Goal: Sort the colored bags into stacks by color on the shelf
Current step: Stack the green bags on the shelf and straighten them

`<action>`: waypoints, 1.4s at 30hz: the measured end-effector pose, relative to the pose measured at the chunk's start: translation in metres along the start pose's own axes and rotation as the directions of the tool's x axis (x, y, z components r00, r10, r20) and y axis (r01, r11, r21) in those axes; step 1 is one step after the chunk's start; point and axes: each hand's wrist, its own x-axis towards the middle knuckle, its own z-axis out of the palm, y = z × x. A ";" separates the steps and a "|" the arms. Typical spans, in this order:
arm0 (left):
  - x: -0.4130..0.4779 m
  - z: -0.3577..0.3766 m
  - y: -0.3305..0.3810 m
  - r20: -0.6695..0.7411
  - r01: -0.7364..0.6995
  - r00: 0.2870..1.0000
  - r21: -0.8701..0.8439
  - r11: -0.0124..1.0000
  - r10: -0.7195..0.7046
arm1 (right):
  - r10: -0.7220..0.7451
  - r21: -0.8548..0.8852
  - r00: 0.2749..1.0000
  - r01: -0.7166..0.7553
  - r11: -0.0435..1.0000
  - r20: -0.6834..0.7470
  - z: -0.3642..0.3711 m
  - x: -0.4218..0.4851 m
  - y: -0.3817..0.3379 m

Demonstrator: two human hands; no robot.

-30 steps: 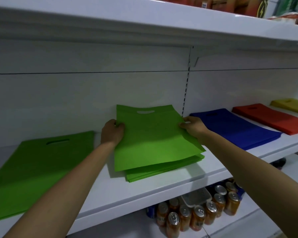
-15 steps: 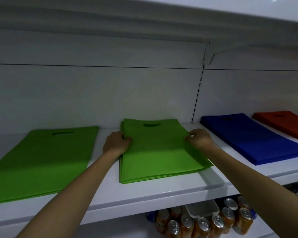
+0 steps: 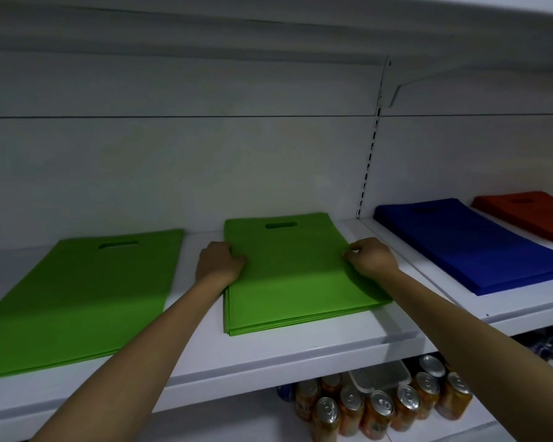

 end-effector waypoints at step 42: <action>-0.032 -0.189 -0.162 -0.116 0.170 0.983 0.299 0.939 -0.141 | -0.431 -0.395 0.831 0.550 0.736 0.353 0.137 -0.119 -0.285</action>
